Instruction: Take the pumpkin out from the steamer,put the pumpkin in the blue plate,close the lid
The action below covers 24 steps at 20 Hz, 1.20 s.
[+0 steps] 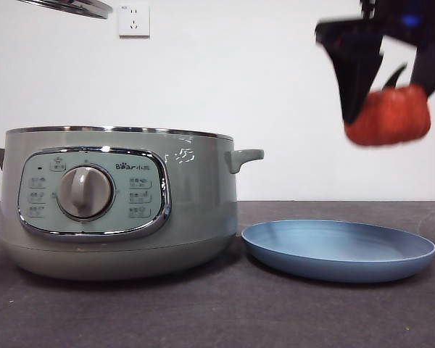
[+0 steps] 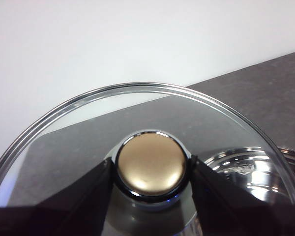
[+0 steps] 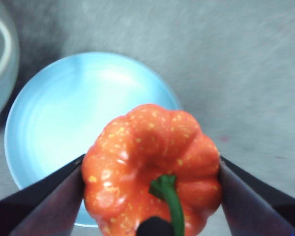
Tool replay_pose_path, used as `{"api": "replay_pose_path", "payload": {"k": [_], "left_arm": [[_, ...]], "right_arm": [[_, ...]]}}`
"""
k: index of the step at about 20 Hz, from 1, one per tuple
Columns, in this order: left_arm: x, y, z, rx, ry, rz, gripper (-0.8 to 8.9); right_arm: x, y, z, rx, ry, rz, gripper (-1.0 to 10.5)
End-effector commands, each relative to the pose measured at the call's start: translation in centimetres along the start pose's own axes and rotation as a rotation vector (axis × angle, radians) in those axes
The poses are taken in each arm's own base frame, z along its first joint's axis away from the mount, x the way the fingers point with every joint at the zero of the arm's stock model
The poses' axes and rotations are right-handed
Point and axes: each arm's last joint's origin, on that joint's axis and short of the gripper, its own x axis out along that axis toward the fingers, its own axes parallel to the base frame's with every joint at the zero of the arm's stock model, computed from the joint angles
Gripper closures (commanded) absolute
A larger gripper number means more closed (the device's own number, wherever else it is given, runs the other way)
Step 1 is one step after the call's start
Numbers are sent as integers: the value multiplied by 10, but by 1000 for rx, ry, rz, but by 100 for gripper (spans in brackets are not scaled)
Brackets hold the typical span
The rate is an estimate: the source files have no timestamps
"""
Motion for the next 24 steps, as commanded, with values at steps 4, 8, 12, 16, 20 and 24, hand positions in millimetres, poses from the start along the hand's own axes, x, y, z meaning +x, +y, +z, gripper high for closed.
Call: {"api": "replay_pose_path", "payload": {"k": [4, 8, 12, 16, 20, 24], "left_arm": [[-6, 3, 8, -18, -69, 8, 827], [-6, 3, 7, -14, -64, -15, 827], [-6, 3, 7, -14, -64, -15, 826], [-6, 2, 7, -11, -55, -16, 826], [-6, 3, 6, -10, -53, -17, 826], [-6, 2, 6, -7, -46, -18, 827]], "right_arm": [[38, 16, -5, 18, 7, 143, 946], [68, 24, -4, -11, 49, 137, 945], [96, 25, -7, -8, 110, 114, 935], [111, 21, -11, 4, 161, 103, 744], [116, 15, -12, 36, 186, 176, 583], [117, 11, -12, 45, 195, 166, 343]]}}
